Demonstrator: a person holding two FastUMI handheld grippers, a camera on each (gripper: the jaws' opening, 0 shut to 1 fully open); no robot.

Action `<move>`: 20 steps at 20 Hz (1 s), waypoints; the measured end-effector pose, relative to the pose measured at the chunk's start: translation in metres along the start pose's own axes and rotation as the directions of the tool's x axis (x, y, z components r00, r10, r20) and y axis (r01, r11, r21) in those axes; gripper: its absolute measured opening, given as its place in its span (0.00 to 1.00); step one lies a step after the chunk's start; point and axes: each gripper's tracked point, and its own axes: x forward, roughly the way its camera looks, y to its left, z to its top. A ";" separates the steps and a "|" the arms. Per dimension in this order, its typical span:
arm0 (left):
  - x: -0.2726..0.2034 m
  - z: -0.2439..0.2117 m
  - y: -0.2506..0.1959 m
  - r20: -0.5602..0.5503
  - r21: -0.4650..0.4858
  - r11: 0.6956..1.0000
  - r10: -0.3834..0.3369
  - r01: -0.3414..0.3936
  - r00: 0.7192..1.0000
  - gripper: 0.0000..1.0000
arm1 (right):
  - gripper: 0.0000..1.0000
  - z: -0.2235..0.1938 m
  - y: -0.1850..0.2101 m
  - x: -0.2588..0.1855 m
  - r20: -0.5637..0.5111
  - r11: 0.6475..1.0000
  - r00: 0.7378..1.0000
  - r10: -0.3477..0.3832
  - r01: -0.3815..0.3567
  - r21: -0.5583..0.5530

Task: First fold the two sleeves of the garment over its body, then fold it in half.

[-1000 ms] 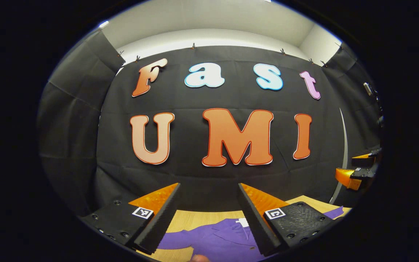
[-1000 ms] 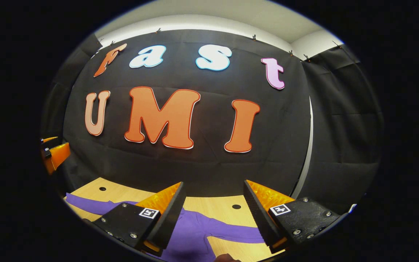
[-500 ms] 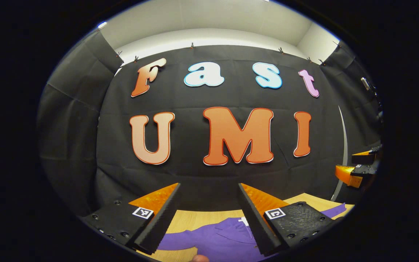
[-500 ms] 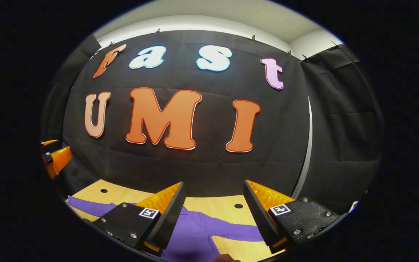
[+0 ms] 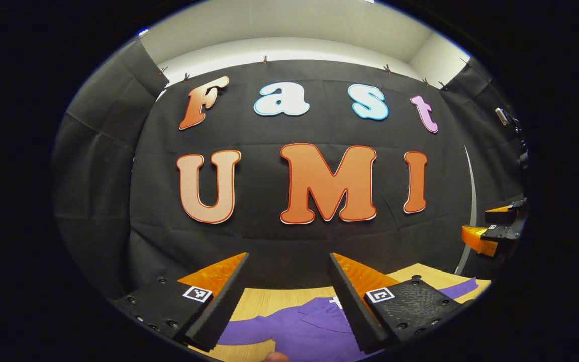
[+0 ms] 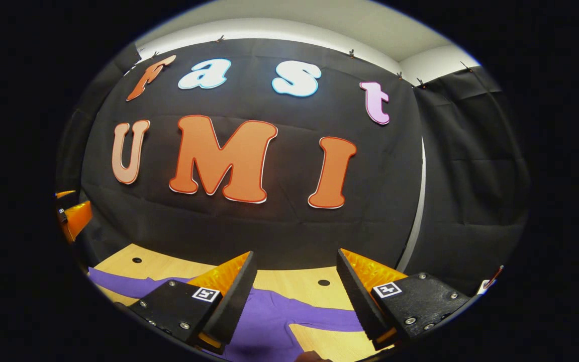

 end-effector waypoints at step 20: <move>0.013 0.002 -0.056 -0.024 0.090 0.991 0.107 -0.104 0.994 0.96 | 0.95 -0.143 -0.163 0.071 -0.271 0.990 0.952 -0.140 0.143 -0.009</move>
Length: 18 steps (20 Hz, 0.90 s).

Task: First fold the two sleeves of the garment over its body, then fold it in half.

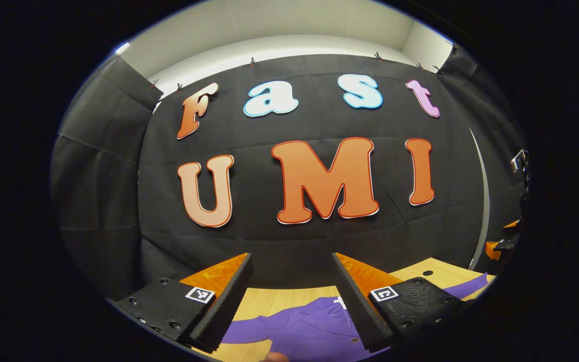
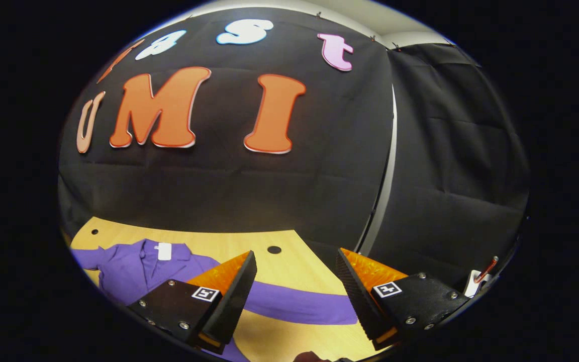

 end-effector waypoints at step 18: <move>0.000 -0.035 -0.006 -0.120 0.067 0.987 0.155 -0.147 0.981 0.96 | 0.97 -0.186 -0.083 0.098 -0.611 0.996 0.791 0.027 0.033 0.086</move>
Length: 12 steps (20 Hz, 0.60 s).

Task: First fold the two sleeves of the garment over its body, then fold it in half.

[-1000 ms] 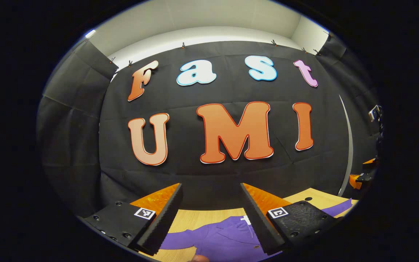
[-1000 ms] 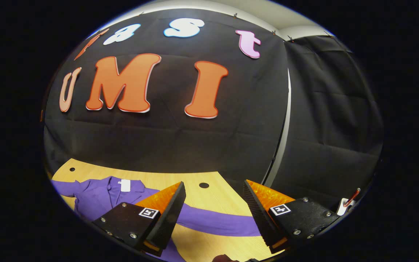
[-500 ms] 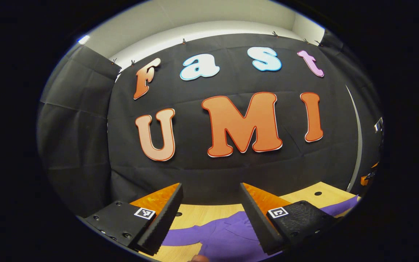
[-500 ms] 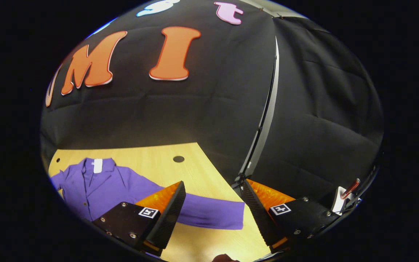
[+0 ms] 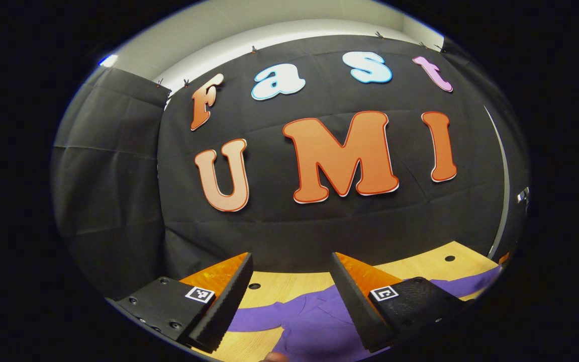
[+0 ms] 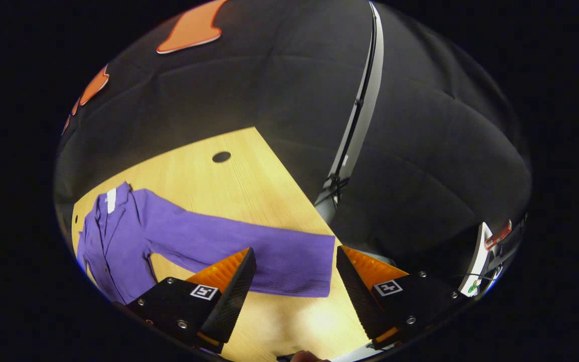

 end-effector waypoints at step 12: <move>-0.003 -0.012 -0.022 -0.053 0.052 0.999 0.014 -0.012 0.998 1.00 | 0.96 -0.035 -0.017 0.062 -0.310 0.997 0.949 0.054 -0.036 0.063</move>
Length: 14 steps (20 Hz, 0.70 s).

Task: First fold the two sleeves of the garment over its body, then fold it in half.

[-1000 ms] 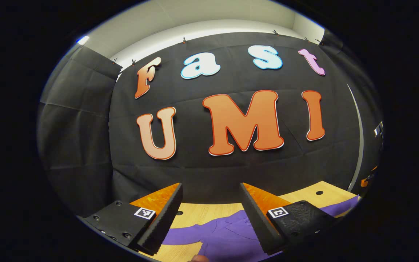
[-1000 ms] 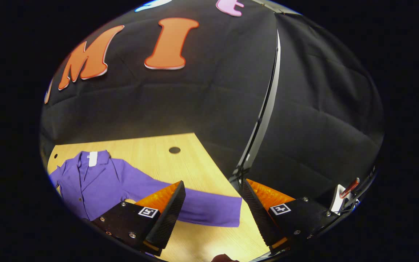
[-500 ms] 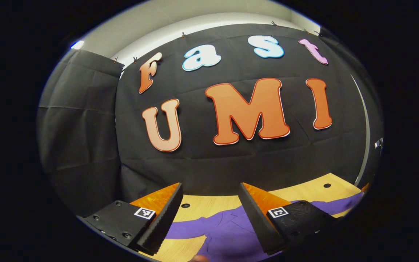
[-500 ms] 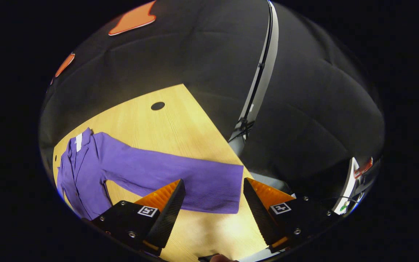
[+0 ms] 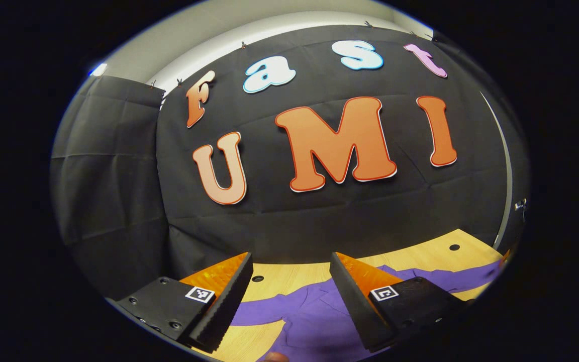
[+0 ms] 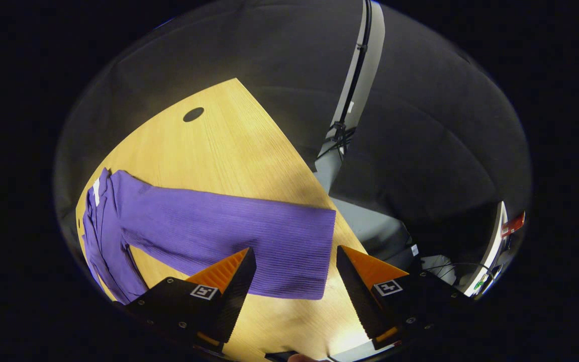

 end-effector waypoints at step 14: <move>-0.004 -0.020 -0.005 -0.064 0.019 1.000 -0.004 0.005 0.998 0.96 | 0.83 -0.004 -0.015 0.025 -0.200 0.999 0.980 -0.023 0.029 0.029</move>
